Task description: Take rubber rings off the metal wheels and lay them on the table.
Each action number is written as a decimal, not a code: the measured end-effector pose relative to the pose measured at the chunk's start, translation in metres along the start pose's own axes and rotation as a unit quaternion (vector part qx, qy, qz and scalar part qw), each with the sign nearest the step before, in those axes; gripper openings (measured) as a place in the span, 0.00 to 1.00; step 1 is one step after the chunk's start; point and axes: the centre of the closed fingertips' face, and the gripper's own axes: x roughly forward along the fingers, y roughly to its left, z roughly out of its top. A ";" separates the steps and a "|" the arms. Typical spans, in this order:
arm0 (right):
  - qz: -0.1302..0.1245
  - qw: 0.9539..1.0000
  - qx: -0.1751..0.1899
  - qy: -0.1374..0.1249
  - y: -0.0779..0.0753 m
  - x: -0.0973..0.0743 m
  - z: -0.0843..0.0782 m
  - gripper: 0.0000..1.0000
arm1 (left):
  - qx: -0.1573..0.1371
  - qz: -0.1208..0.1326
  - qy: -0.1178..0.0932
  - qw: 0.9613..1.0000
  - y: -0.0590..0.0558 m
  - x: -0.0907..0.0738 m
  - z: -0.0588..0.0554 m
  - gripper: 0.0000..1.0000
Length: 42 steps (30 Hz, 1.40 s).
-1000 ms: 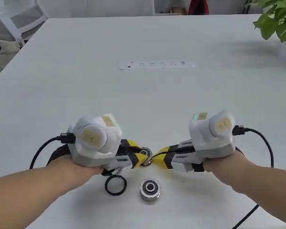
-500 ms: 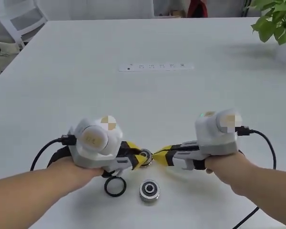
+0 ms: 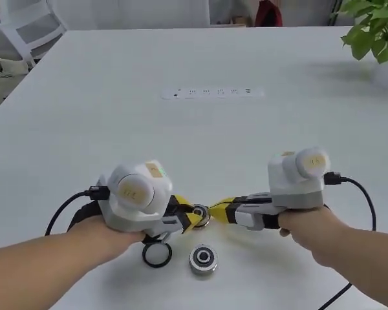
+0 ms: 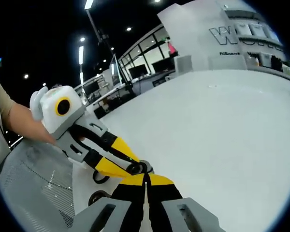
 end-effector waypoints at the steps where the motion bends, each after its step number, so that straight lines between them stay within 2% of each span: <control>1: 0.001 1.000 0.001 0.000 0.001 0.000 0.000 0.00 | 0.001 0.001 0.001 1.000 0.000 0.000 0.000 0.12; 17: 0.017 1.000 -0.014 0.008 0.014 0.003 0.000 0.00 | 0.010 0.001 0.005 1.000 -0.002 -0.001 0.000 0.11; 21: 0.022 1.000 -0.014 0.005 0.017 0.003 0.000 0.00 | 0.008 0.001 0.004 1.000 -0.003 -0.001 0.000 0.11; 22: 0.031 0.999 -0.011 0.001 0.020 0.004 0.002 0.00 | 0.007 0.001 0.004 1.000 -0.003 0.000 0.000 0.11; 24: 0.031 0.999 -0.020 0.002 0.021 0.004 0.005 0.00 | 0.005 0.001 0.004 1.000 -0.003 0.000 0.000 0.12; 42: 0.045 0.999 -0.007 -0.010 0.026 -0.002 0.007 0.00 | 0.002 0.007 0.004 1.000 -0.003 0.000 0.000 0.12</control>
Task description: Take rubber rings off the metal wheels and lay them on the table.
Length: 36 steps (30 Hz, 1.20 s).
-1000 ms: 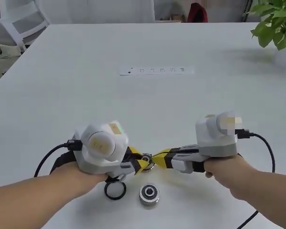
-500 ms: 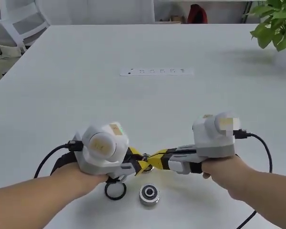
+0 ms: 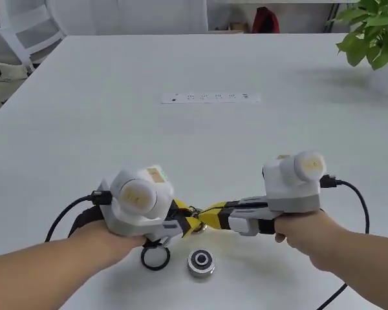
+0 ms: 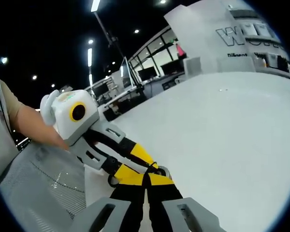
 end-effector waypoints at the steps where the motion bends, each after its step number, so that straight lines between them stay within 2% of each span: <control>1: -0.002 1.000 -0.003 0.000 -0.001 0.000 0.000 0.00 | -0.001 0.001 0.001 1.000 0.000 0.000 0.000 0.12; 8: -0.015 1.000 -0.001 0.000 -0.006 0.000 0.002 0.00 | 0.009 -0.001 0.007 1.000 -0.001 -0.001 0.001 0.13; 11: -0.017 1.000 -0.001 -0.001 -0.007 0.000 0.002 0.00 | -0.006 -0.002 0.005 1.000 0.000 -0.003 0.003 0.14; 15: -0.020 1.000 0.005 -0.004 -0.008 -0.002 0.004 0.00 | -0.003 -0.007 0.004 1.000 -0.002 -0.005 0.003 0.16; 26: -0.022 1.000 0.007 -0.007 -0.005 -0.005 0.008 0.00 | -0.005 -0.017 -0.023 1.000 -0.005 -0.022 0.015 0.24; 36: -0.016 1.000 0.011 -0.014 0.002 -0.006 0.013 0.00 | -0.004 -0.025 -0.037 0.999 -0.007 -0.038 0.018 0.32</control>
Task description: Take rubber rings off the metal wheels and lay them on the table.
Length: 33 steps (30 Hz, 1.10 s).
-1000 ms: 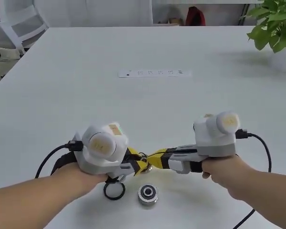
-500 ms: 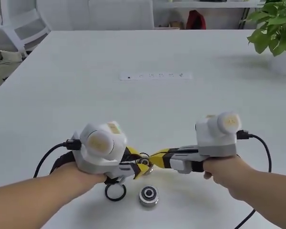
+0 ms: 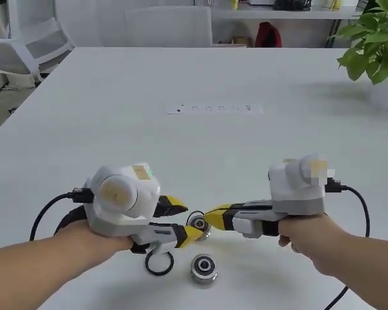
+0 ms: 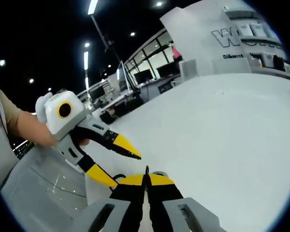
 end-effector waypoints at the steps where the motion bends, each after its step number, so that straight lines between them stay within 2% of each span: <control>1: 0.001 1.000 0.001 -0.002 0.001 0.000 0.001 0.00 | 0.000 -0.001 -0.001 1.000 -0.001 -0.002 0.000 0.33; 10: 0.006 1.000 0.006 -0.015 0.007 -0.002 0.011 0.00 | 0.001 -0.011 -0.019 1.000 -0.006 -0.020 0.007 0.41; 14: 0.009 1.000 0.005 -0.017 0.011 -0.002 0.013 0.00 | 0.001 -0.006 -0.025 1.000 -0.002 -0.028 0.008 0.44; 21: 0.016 1.000 0.002 -0.019 0.020 -0.001 0.017 0.00 | -0.005 0.004 -0.033 0.999 0.004 -0.046 0.007 0.49; 27: 0.023 1.000 -0.002 -0.020 0.027 0.002 0.022 0.00 | -0.006 0.008 -0.039 0.999 0.004 -0.058 0.005 0.51; 33: 0.028 0.999 -0.005 -0.016 0.034 0.004 0.022 0.00 | 0.004 0.010 -0.036 0.999 0.002 -0.068 -0.002 0.56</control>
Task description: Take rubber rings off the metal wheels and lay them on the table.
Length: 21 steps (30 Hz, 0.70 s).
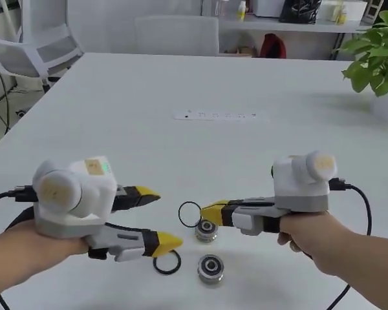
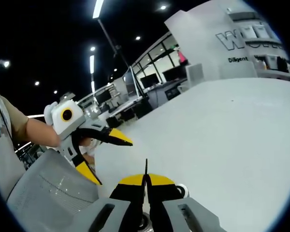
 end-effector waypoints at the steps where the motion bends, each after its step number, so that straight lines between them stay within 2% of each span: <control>1: 0.000 1.000 0.000 0.000 0.000 0.000 0.000 0.00 | 0.000 0.000 0.000 1.000 0.000 -0.001 -0.001 0.56; 11: 0.011 1.000 -0.003 0.001 0.011 0.010 0.005 0.00 | -0.011 0.007 -0.005 1.000 0.001 -0.018 -0.006 0.61; 21: 0.031 0.999 -0.002 0.014 0.023 0.021 0.000 0.00 | -0.016 0.011 -0.006 1.000 -0.001 -0.031 -0.013 0.64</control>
